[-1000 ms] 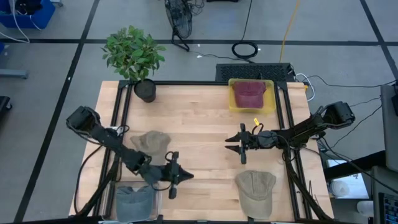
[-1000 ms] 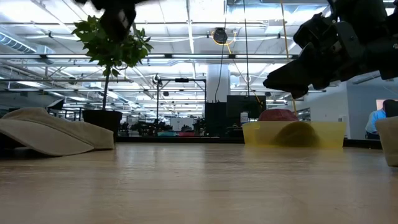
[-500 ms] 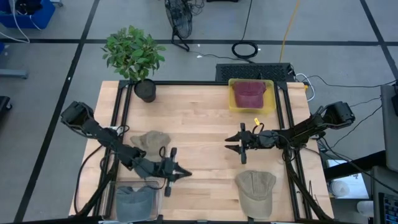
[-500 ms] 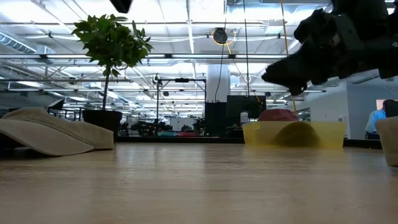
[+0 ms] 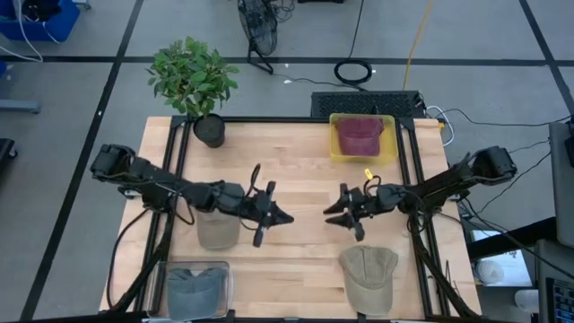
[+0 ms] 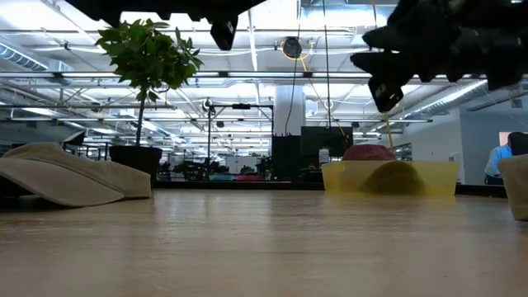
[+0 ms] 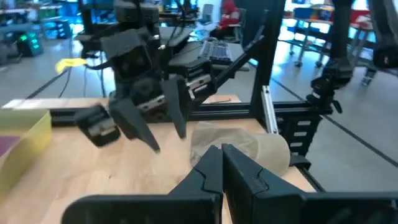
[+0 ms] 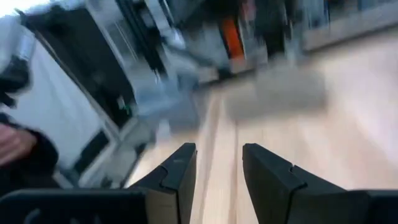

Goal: Pick & Place hat
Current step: Put the bottom brown cap into the yellow bin

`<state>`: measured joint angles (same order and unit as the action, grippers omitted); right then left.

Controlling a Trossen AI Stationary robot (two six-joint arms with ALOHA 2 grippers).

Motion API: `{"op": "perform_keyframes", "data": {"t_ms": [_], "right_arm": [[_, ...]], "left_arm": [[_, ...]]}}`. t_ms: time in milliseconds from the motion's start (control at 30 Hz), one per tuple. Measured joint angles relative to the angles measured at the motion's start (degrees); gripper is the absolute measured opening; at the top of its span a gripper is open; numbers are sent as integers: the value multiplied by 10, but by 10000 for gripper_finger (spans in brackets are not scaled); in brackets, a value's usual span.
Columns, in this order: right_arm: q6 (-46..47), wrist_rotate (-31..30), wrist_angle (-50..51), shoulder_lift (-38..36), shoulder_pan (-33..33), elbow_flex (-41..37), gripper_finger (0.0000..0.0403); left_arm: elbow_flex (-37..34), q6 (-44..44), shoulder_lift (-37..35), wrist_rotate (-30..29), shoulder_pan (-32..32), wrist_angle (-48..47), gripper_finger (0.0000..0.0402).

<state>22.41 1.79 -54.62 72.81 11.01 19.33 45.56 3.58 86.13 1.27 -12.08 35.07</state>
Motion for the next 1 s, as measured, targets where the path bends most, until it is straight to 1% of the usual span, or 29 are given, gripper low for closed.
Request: {"op": "perform_keyframes", "data": {"t_ms": [33,67,167,233,333,400,467,533,600,700,800,933,1000], "right_arm": [[17,9,74,-15,4,20,121],[29,14,168,-29,10,48,121],[40,29,468,-50,40,159,125],[54,30,624,-54,61,231,130],[89,29,778,-54,92,307,139],[121,29,862,-57,111,341,144],[173,31,926,-57,131,359,150],[233,43,967,-56,158,359,157],[287,51,968,-53,187,350,169],[342,53,966,-50,227,332,192],[379,46,920,-50,253,309,213],[431,79,848,-50,275,278,227],[467,95,835,-44,284,263,227]], "left_arm": [[0,-9,-1,11,7,0,10],[0,-19,-4,22,13,-2,10],[0,-46,-21,41,41,-12,10],[0,-50,-41,47,61,-23,10],[1,-41,-80,48,88,-51,10],[1,-28,-110,47,99,-111,10],[0,-24,-133,47,104,-152,10],[0,-24,-151,48,105,-182,10],[0,-24,-165,47,105,-188,10],[0,-29,-178,47,105,-189,10],[0,-34,-177,47,105,-195,10],[0,-50,-172,47,109,-201,10],[0,-46,-170,47,112,-216,10]]}}
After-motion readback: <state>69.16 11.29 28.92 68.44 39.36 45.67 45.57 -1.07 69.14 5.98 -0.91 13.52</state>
